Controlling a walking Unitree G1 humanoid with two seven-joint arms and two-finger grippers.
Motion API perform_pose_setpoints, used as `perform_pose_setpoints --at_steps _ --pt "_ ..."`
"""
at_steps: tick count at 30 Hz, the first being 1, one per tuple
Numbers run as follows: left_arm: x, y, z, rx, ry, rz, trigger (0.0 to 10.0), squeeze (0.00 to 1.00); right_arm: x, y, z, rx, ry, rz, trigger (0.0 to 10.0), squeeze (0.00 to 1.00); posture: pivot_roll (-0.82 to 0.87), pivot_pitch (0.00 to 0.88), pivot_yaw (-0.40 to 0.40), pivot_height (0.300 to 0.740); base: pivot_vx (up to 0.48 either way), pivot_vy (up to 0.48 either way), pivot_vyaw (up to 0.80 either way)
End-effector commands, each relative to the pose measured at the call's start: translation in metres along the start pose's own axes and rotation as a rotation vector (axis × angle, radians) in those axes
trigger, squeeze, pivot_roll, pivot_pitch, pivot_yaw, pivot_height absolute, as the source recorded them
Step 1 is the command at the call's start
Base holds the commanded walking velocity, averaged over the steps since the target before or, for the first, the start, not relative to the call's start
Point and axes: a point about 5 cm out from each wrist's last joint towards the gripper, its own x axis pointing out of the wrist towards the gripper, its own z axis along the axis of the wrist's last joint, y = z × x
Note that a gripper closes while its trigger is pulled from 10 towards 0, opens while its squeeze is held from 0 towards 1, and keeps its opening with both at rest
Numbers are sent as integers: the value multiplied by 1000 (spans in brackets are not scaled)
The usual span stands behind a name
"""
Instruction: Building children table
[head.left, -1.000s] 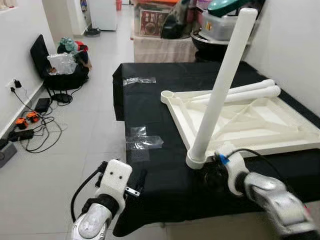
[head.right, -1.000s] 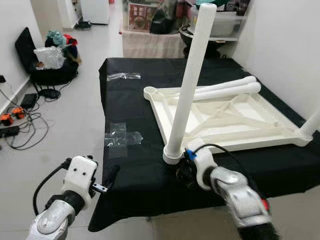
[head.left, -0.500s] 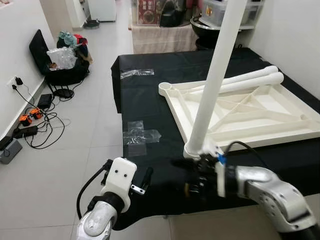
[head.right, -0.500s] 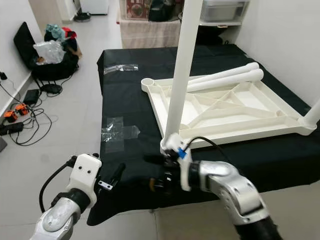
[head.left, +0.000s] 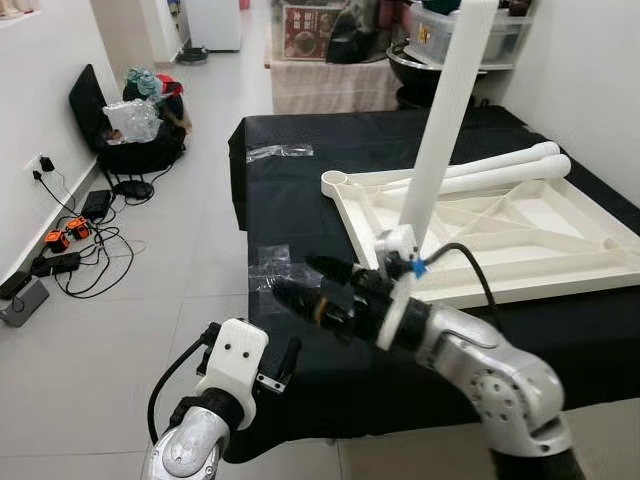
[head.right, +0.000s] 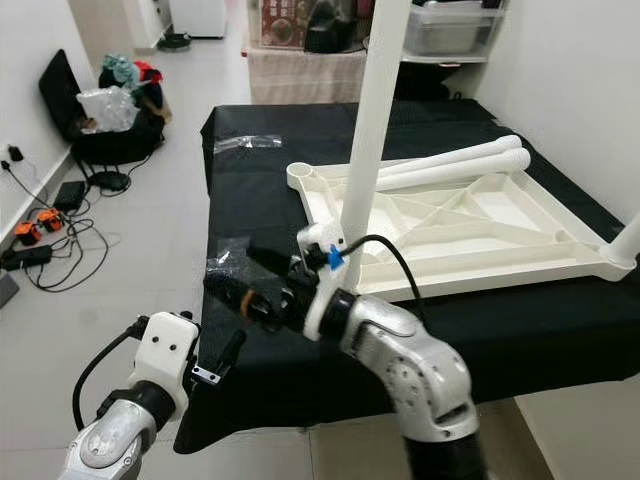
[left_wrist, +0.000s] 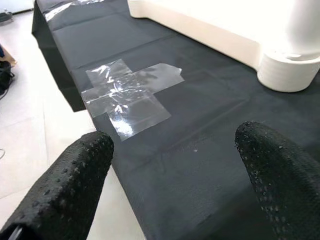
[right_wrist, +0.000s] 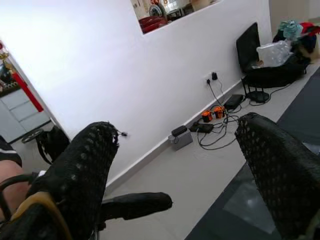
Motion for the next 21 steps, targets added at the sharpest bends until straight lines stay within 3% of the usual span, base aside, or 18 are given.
perform_pose_setpoints --at_steps 1,3,4,6,12,14,15,18,21 --pt "0 -1 -2 -7 7 -5 10000 0 0 -10 1 -14 -11 -126 10000 0 24 14 -50 740 0 0 0" --pt "0 -1 -2 -8 5 -6 10000 0 5 -25 -2 -34 -50 -386 10000 0 30 14 -50 740 0 0 0" --pt "0 -1 -2 -8 5 -6 10000 0 5 -25 -2 -34 -50 -386 10000 0 30 14 -50 740 0 0 0" --pt "0 -1 -1 -8 4 -6 10000 0 7 -36 0 -77 -75 -555 10000 0 33 15 -56 740 0 0 0" --pt "0 -1 -1 -8 4 -6 10000 0 3 -49 7 -180 -94 -703 10000 0 35 15 -57 740 0 0 0" --pt "0 -1 -1 -7 5 -6 10000 0 -6 -61 10 -276 -77 -828 10000 0 37 15 -58 740 0 0 0" --pt "0 -1 -1 -7 5 -6 10000 0 -6 -61 10 -276 -77 -828 10000 0 37 15 -58 740 0 0 0" --pt "0 -2 -1 -7 8 -9 10000 0 -26 -81 8 -359 -30 -1016 10000 0 32 19 -56 740 0 0 0" --pt "0 -2 -1 -8 8 -10 10000 0 -31 -85 8 -371 -17 -1051 10000 0 32 19 -56 740 0 0 0"
